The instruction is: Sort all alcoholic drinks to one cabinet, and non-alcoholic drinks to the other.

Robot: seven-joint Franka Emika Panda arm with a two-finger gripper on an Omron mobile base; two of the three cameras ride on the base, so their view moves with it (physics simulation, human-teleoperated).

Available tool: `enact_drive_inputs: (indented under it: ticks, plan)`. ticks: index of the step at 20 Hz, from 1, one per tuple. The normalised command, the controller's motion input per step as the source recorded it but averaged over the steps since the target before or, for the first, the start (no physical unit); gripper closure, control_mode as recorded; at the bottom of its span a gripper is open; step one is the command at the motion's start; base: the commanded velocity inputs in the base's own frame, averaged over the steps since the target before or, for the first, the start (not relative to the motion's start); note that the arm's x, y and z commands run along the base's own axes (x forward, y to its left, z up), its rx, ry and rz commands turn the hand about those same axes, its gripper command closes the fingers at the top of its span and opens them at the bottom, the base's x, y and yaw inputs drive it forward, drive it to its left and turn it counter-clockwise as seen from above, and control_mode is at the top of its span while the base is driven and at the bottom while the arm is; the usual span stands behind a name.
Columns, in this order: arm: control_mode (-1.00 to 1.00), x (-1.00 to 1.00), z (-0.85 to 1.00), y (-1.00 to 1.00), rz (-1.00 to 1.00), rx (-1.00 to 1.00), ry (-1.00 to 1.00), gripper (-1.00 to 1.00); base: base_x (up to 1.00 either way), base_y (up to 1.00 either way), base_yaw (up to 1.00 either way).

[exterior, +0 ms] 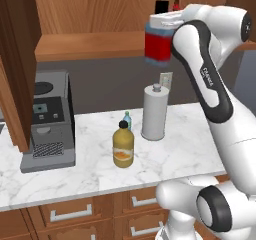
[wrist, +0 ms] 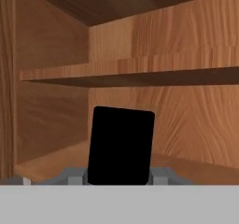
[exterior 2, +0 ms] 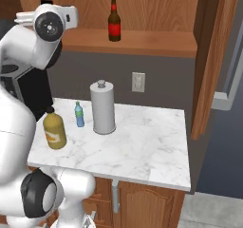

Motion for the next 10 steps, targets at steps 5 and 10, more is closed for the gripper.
enact_drive_inputs:
  ticks: [5,10]
  plan:
    - [-1.0,0.67,0.05,0.11,-0.09,0.0,-0.07,1.0,0.0,0.0,0.0]
    - [-1.0,0.52,0.13,0.05,-0.08,0.0,-0.08,1.0,0.0,0.0,0.0]
